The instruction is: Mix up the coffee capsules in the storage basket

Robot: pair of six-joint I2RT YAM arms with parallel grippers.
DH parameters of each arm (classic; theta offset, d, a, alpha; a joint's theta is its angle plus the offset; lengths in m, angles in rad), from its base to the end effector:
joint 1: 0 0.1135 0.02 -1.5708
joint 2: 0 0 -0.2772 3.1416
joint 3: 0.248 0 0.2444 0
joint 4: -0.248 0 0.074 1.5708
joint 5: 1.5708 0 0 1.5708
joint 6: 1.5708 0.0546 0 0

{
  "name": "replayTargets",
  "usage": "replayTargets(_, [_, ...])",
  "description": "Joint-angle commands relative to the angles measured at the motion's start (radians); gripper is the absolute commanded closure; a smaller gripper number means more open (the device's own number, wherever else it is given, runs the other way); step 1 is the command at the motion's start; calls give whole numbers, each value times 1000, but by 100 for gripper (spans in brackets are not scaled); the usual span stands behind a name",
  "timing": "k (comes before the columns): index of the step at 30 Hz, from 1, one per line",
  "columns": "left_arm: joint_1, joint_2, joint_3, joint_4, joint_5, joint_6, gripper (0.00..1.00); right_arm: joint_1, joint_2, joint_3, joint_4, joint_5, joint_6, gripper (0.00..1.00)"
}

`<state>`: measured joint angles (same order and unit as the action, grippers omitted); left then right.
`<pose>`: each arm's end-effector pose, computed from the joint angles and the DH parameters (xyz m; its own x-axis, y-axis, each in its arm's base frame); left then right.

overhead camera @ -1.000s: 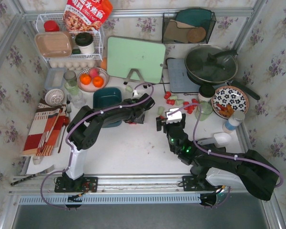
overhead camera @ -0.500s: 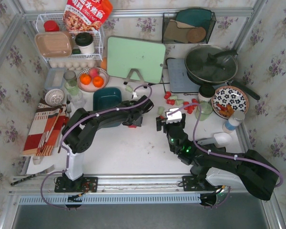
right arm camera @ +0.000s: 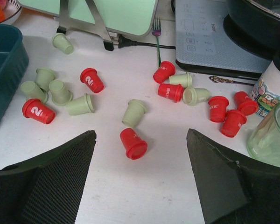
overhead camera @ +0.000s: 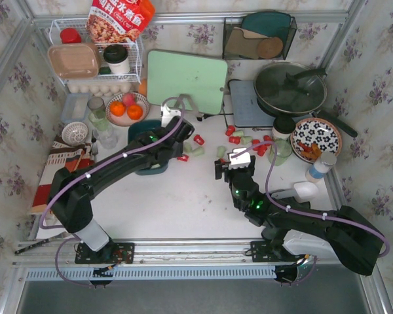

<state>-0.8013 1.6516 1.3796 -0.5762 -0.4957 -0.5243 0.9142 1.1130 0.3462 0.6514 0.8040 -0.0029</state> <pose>0.2743 -0.2458 0.2924 -0.6585 0.0469 -0.7511 0.0962 0.9951 -0.0222 0.1660 0.1509 0.2281 -0.0700 -0.0941 -0.9931 -0.1131 0.9899 -0.0858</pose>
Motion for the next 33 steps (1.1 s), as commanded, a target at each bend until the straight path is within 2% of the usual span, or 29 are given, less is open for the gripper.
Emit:
replayTargets(1, [40, -33, -54, -42, -116, 17, 55, 0, -4, 12, 6, -3, 10, 14])
replayTargets(7, [95, -72, -149, -21, -129, -1, 53, 0, 7, 17, 2, -8, 15, 14])
replayTargets(13, [161, -43, -175, -24, -73, -34, 52, -1, 26, 26, -7, -9, 15, 14])
replayTargets(19, [170, -18, -172, -11, -47, -33, 47, 0, 36, 31, -10, -6, 14, 14])
replayTargets(20, [172, -24, -178, 0, -38, -30, 46, 0, 37, 31, -11, -6, 14, 14])
replayTargets(23, [171, -59, -229, 81, -3, -3, 30, 0, 38, 31, -11, -9, 15, 14])
replayTargets(27, [171, -132, -288, 194, 29, 34, 15, 0, 35, 33, -15, -9, 15, 14])
replayTargets(30, [171, -145, -271, 187, -1, 43, 11, 0, 33, 33, -15, -9, 17, 14])
replayTargets(33, [165, -138, -249, 201, 33, 74, 14, 0, 31, 33, -17, -11, 18, 14])
